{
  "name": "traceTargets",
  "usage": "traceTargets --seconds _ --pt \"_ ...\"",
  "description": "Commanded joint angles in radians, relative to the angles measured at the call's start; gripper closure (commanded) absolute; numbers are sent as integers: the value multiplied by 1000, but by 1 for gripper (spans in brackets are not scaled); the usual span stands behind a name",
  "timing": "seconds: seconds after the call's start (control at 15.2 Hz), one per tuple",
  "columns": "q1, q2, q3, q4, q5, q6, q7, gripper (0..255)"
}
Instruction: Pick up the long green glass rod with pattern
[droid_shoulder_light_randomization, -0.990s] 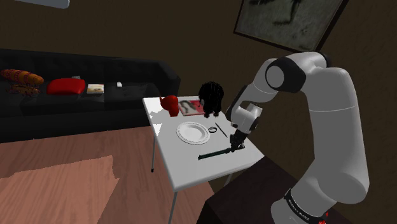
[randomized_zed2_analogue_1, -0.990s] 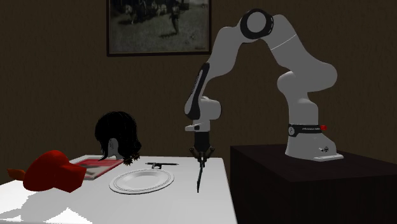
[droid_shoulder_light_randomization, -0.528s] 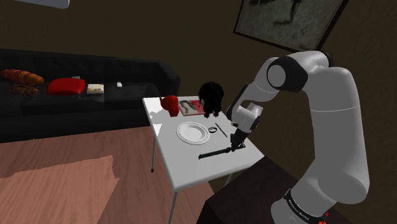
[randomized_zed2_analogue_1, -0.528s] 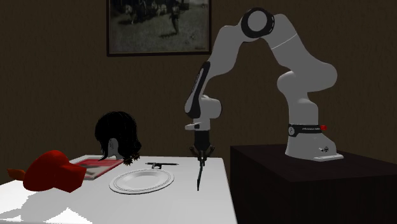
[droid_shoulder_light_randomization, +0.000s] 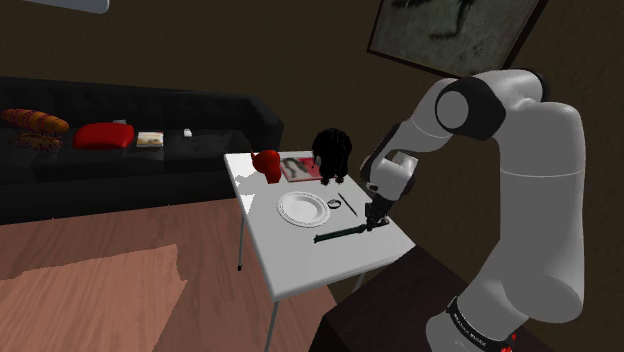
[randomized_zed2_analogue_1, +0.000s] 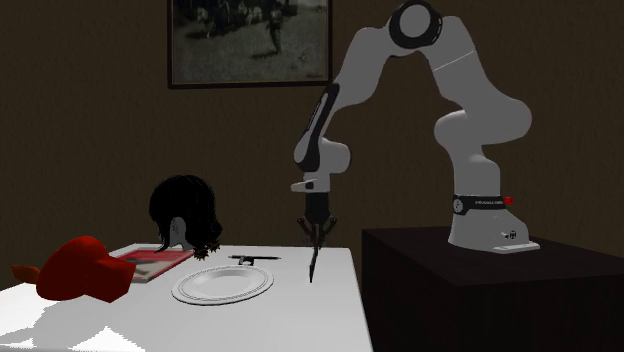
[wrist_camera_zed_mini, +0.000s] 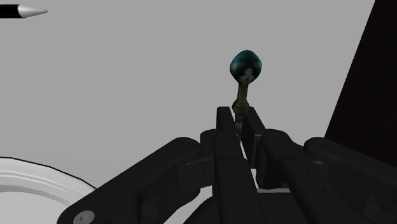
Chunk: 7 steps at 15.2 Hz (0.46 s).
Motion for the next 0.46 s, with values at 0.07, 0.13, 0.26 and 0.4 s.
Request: traceTargets --seconds 0.07,0.13,0.26,0.4 --pt "32 -46 -42 -19 -55 -17 42 255" --pt "42 -61 -56 -25 -74 -23 56 255" --pt "64 -91 -84 -35 -112 -34 85 255" --pt "65 -94 -86 -36 -115 -35 87 255"
